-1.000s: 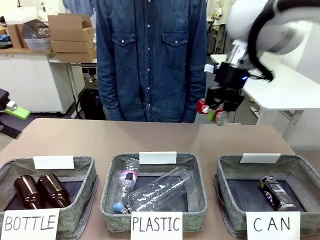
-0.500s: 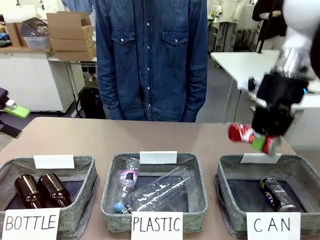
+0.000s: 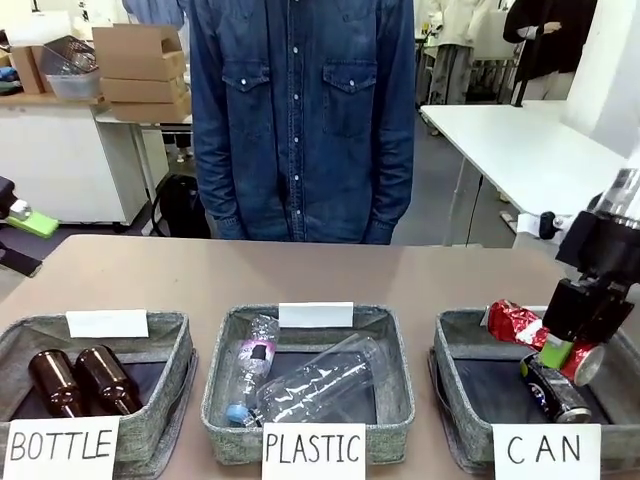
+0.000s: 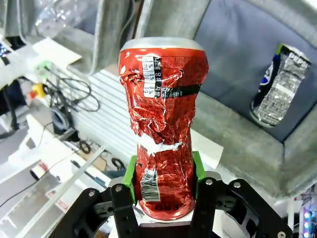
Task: Sort the can waste into the basket.
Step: Pick up the can waste from the table and place it in the right Fabric basket.
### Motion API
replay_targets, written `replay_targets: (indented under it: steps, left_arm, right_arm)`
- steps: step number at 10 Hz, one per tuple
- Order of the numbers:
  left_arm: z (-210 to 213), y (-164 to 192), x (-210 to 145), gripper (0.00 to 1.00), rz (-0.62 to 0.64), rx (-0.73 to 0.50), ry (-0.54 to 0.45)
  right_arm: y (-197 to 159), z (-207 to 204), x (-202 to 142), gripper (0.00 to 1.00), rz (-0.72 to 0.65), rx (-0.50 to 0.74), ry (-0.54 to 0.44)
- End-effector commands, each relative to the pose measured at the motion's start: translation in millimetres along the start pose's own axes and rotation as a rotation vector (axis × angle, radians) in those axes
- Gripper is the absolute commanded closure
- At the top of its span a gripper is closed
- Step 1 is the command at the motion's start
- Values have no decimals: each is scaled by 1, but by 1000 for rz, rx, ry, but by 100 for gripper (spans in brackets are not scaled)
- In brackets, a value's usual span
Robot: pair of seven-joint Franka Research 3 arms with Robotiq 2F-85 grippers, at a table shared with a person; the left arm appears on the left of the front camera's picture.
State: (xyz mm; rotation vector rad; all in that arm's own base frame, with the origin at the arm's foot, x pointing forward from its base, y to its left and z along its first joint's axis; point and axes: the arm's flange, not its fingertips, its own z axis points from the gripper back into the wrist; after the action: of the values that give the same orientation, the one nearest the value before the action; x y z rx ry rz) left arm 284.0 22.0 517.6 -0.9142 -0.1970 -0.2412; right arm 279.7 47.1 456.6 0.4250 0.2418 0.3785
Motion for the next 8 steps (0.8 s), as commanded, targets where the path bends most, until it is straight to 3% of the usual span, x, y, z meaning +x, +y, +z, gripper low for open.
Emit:
replay_targets:
  steps: [1, 2, 8]
  left_arm:
    - [0, 0, -2, 0, 6, 1, 6]
    - [0, 0, -2, 0, 6, 1, 6]
    - [0, 0, -2, 0, 6, 1, 6]
  right_arm:
    - [-3, 1, 3, 83, 42, 18, -49]
    - [-4, 3, 6, 0, 14, 1, -40]
    - [-5, 10, 14, 0, 16, 16, -69]
